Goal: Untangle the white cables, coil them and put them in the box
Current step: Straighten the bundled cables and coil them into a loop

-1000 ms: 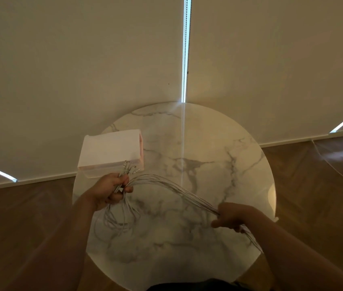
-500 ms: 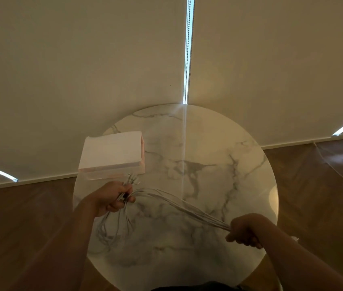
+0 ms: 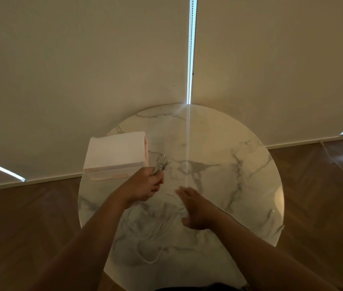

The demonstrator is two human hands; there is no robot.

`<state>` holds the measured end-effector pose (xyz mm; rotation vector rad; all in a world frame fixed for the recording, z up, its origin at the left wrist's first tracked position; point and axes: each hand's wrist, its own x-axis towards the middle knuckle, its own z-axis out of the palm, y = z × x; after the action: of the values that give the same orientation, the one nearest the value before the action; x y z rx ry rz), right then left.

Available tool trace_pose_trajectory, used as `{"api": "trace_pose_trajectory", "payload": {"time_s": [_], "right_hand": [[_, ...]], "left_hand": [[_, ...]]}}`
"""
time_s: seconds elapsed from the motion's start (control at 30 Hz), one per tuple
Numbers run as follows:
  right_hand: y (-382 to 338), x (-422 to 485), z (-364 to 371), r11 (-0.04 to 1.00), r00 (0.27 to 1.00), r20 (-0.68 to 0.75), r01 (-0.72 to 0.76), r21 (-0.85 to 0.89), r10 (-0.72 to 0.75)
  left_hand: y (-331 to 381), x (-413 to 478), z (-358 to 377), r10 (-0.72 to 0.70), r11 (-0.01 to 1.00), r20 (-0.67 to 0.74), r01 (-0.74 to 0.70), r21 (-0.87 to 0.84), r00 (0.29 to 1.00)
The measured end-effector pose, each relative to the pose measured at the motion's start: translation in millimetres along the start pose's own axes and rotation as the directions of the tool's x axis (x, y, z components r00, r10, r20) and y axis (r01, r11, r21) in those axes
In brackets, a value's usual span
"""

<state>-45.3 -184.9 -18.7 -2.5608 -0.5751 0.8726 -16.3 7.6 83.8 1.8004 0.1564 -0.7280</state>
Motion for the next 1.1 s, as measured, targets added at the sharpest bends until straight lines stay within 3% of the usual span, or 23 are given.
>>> {"api": "trace_pose_trajectory", "payload": {"time_s": [0.1, 0.17, 0.33, 0.4, 0.47, 0.57, 0.7, 0.8, 0.97, 1.1], "right_hand": [[-39, 13, -3, 0.943, 0.983, 0.025, 0.165, 0.288, -0.18], [-61, 18, -4, 0.863, 0.968, -0.032, 0.238, 0.445, -0.251], [-95, 11, -21, 0.632, 0.931, -0.09, 0.309, 0.71, -0.355], [-100, 4, -23, 0.501, 0.921, -0.098, 0.292, 0.815, -0.378], [-95, -1, -12, 0.454, 0.937, -0.065, 0.226, 0.862, -0.344], [-74, -9, 8, 0.291, 0.925, 0.077, 0.038, 0.956, -0.373], [-43, -13, -5, 0.049, 0.913, 0.082, -0.068, 0.996, -0.401], [-40, -15, -51, 0.131, 0.956, -0.022, 0.063, 0.989, -0.291], [-82, -6, -78, 0.292, 0.941, -0.168, 0.255, 0.922, -0.293], [-98, -4, -72, 0.258, 0.945, -0.178, 0.25, 0.933, -0.274]], "left_hand": [[25, -6, 6, 0.037, 0.988, 0.048, -0.029, -0.152, 0.998], [44, -9, 9, 0.062, 0.961, 0.061, -0.043, -0.275, 0.996], [82, -10, 1, 0.146, 0.893, 0.032, -0.118, -0.433, 0.989], [93, -9, -9, 0.164, 0.855, -0.041, -0.163, -0.492, 0.986], [100, -7, -21, 0.157, 0.827, -0.13, -0.202, -0.524, 0.979], [96, -3, -34, 0.114, 0.816, -0.224, -0.22, -0.534, 0.968], [82, 0, -27, 0.078, 0.814, -0.2, -0.178, -0.553, 0.977], [82, 0, -15, 0.134, 0.844, -0.152, -0.193, -0.501, 0.979], [97, 1, -4, 0.237, 0.881, -0.148, -0.277, -0.385, 0.96], [106, 3, -6, 0.248, 0.863, -0.146, -0.287, -0.416, 0.958]]}}
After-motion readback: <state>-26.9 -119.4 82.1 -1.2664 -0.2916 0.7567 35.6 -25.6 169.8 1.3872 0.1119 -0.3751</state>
